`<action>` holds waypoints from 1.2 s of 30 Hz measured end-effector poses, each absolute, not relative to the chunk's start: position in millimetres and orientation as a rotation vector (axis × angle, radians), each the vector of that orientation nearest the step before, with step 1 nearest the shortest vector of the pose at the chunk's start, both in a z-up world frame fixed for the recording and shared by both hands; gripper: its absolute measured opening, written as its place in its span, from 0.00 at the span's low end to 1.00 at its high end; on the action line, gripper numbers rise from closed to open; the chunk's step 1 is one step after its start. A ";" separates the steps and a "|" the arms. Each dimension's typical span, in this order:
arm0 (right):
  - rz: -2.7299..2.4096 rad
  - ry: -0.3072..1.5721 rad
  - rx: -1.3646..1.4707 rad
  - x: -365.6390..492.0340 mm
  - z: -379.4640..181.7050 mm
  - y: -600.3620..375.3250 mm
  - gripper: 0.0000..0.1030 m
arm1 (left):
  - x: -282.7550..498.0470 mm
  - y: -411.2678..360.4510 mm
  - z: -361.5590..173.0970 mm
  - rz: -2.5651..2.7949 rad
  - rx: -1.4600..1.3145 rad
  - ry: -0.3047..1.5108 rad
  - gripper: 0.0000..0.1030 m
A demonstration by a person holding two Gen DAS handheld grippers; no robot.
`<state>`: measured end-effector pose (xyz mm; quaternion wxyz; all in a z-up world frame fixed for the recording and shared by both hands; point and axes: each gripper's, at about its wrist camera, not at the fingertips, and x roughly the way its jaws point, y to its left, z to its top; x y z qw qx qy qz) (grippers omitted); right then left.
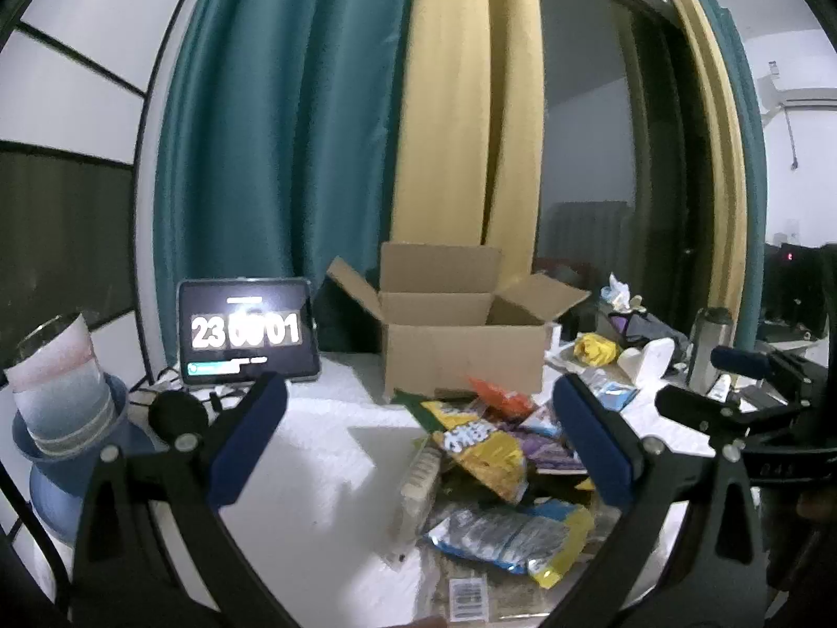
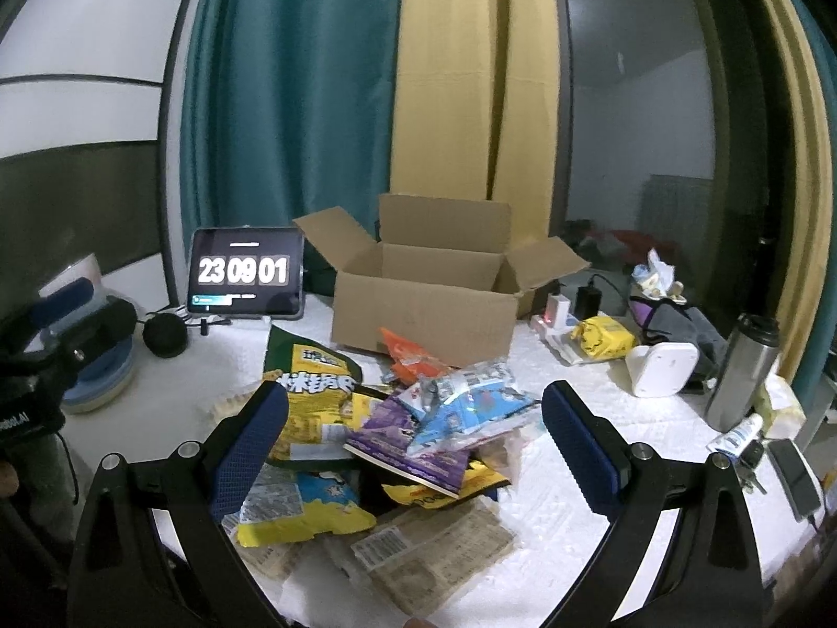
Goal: Organize snacks
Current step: 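Grasp the clear snack pack with the left tool while the right grasps the green-yellow bag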
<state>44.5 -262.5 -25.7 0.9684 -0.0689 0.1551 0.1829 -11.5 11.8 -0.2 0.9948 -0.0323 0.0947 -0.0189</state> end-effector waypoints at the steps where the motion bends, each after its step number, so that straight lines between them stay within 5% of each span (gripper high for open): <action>1: 0.378 0.322 -0.144 48.2 -27.2 -258.0 0.97 | -9.4 14.0 -2.5 -0.034 -0.069 0.196 1.00; 25: 0.573 0.671 -0.301 149.5 -102.6 -153.8 0.96 | 89.8 61.5 -97.1 -0.156 -0.239 0.571 0.98; 28: 0.591 0.710 -0.330 158.0 -110.5 -146.8 0.79 | 102.1 56.1 -104.2 -0.187 -0.232 0.623 0.97; 29: 0.600 0.722 -0.334 159.8 -111.7 -145.6 0.64 | 105.9 54.3 -106.2 -0.196 -0.234 0.638 0.95; 36: 0.663 0.731 -0.282 167.7 -103.2 -154.2 0.54 | 137.2 46.6 -121.1 -0.237 -0.235 0.751 0.35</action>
